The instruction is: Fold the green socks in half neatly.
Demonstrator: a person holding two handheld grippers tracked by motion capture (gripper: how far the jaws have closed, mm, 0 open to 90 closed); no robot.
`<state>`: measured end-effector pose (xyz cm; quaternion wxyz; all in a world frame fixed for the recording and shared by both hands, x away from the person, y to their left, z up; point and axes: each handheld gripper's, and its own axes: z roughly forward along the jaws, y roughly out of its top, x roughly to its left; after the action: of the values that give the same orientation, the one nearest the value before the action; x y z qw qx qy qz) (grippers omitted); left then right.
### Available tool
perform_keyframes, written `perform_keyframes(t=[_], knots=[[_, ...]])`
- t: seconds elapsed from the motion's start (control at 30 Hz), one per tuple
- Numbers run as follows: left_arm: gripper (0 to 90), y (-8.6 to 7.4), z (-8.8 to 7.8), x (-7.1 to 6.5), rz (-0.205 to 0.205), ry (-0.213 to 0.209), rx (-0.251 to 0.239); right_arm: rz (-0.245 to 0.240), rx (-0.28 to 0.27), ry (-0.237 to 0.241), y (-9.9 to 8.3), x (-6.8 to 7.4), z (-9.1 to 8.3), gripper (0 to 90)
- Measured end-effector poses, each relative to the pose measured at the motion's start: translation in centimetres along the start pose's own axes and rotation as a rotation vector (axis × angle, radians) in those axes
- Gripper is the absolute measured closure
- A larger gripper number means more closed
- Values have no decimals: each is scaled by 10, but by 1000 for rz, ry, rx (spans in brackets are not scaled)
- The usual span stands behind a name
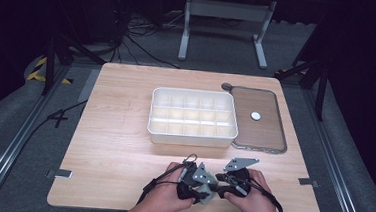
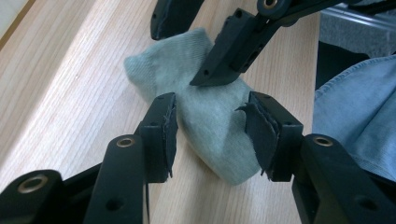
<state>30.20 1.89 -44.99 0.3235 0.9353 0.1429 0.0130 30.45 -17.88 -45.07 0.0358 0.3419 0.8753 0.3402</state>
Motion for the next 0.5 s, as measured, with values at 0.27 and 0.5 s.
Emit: perform_keyframes(t=[0.27, 0.5], knots=[[529, -8, -3, 3, -43, -8, 27, -1, 17, 20, 1, -3, 4, 516], [538, -10, -3, -4, -82, -6, 40, 44, 24, 50, 3, -3, 9, 499]])
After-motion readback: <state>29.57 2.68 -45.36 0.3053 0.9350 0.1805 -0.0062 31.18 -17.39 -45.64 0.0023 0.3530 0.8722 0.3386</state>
